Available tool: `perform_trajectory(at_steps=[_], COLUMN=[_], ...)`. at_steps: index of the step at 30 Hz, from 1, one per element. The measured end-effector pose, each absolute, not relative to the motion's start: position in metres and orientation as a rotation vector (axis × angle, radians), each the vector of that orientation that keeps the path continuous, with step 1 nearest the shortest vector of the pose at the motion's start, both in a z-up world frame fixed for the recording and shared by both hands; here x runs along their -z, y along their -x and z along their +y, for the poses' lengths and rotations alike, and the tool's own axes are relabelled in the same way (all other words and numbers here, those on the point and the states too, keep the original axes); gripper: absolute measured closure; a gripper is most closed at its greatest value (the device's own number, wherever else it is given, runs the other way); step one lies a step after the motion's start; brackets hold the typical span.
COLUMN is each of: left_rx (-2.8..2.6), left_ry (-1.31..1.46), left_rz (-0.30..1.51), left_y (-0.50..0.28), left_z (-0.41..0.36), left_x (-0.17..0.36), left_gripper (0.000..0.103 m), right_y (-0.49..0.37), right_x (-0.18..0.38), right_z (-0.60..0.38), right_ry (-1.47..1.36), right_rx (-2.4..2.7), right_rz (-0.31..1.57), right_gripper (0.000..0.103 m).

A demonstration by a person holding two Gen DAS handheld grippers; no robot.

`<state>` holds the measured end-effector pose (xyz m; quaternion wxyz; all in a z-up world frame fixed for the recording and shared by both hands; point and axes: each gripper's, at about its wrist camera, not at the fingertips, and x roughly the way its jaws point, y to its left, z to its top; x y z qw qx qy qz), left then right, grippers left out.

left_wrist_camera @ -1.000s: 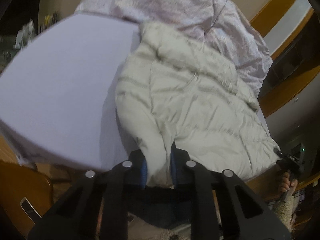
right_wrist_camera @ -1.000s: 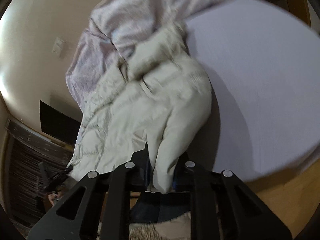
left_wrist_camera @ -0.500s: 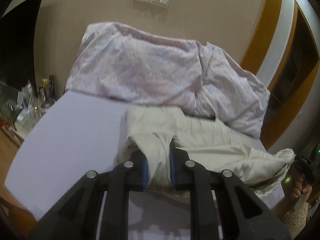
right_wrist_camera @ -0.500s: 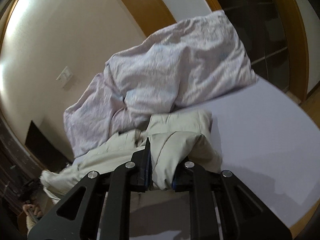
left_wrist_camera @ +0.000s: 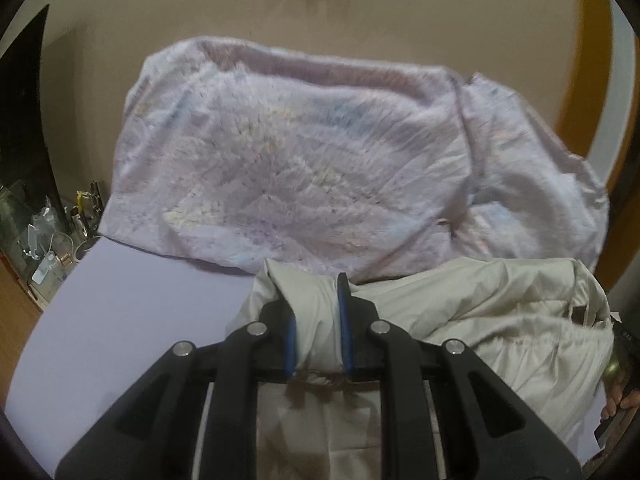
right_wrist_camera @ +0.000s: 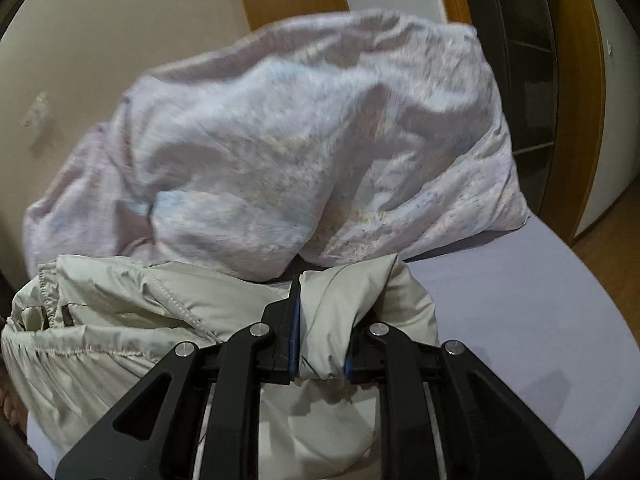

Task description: Fold large clothes

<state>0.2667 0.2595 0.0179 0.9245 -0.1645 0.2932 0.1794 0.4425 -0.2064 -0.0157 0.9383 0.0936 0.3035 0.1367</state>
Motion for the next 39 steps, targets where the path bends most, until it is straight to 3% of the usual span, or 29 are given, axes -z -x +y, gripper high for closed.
perform_trajectory(at_steps=[7,9,11,12,13,14,17,18,19,22,30,39], left_rx=[-0.422,-0.410,-0.395,-0.394,-0.412,-0.417,-0.375,-0.366,-0.350,-0.308,-0.299,-0.498], left_ry=[0.375,0.414,0.423,0.419,0.399,0.385,0.344,0.330,0.312,0.255,0.112,0.031], left_rz=[0.662,0.665,0.646,0.630,0.603,0.582,0.546,0.547,0.552,0.579,0.658,0.673], left_y=[-0.315,-0.315,-0.307,-0.302,-0.293,-0.286,-0.267,-0.264,-0.260,-0.254,-0.264,-0.321], left_z=[0.276,0.281,0.282,0.280,0.277,0.274,0.258,0.252,0.244,0.219,0.165,0.176], left_x=[0.026,0.028,0.023,0.018,0.010,0.003,-0.014,-0.017,-0.018,-0.015,0.026,0.052], left_gripper=[0.079,0.072,0.052,0.043,0.025,0.021,0.018,0.017,0.016,0.016,0.016,0.015], right_y=[-0.488,-0.491,-0.484,-0.480,-0.476,-0.475,-0.468,-0.464,-0.456,-0.441,-0.419,-0.461], right_x=[0.048,0.045,0.036,0.028,0.023,0.018,0.003,-0.003,-0.009,-0.011,0.041,0.081], right_z=[-0.190,-0.198,-0.205,-0.211,-0.214,-0.216,-0.226,-0.230,-0.231,-0.218,-0.140,-0.116], right_ry=[-0.204,-0.237,-0.250,-0.251,-0.253,-0.259,-0.319,-0.328,-0.323,-0.239,0.142,0.152], right_rx=[-0.244,-0.265,-0.285,-0.300,-0.308,-0.317,-0.343,-0.321,-0.302,-0.342,-0.425,-0.285], right_rz=[0.732,0.751,0.731,0.715,0.707,0.705,0.667,0.627,0.576,0.575,0.684,0.744], right_gripper=[0.079,0.077,0.072,0.069,0.064,0.061,0.036,0.023,0.019,0.020,0.036,0.034])
